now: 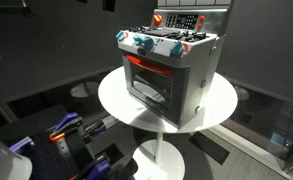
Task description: Press the top right orange button on the stove
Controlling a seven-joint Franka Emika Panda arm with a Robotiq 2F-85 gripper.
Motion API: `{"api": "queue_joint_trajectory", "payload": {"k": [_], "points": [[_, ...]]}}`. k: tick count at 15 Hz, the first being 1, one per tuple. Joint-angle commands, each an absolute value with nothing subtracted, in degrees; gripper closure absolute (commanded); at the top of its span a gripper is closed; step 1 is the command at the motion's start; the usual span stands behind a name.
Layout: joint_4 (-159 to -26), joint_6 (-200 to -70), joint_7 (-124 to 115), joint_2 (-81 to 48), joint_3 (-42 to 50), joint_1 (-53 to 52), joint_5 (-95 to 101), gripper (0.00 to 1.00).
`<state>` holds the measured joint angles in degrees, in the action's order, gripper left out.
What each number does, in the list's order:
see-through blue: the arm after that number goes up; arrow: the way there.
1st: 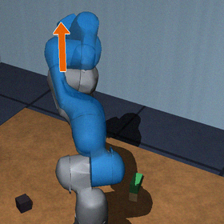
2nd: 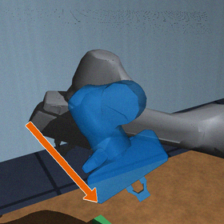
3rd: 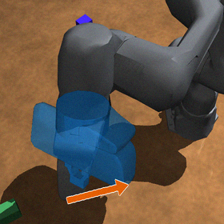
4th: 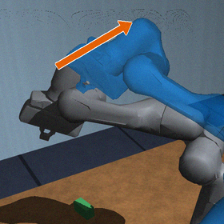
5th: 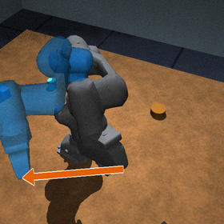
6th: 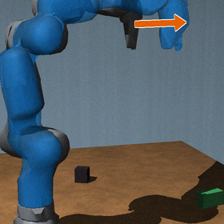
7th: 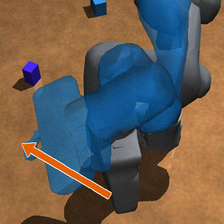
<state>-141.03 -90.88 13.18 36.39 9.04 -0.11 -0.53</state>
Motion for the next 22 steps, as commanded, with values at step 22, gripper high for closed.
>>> {"api": "queue_joint_trajectory", "payload": {"k": [22], "points": [[-124.3, -117.5, 2.8, 15.9, 5.5, 1.4, -3.1, 0.00]]}}
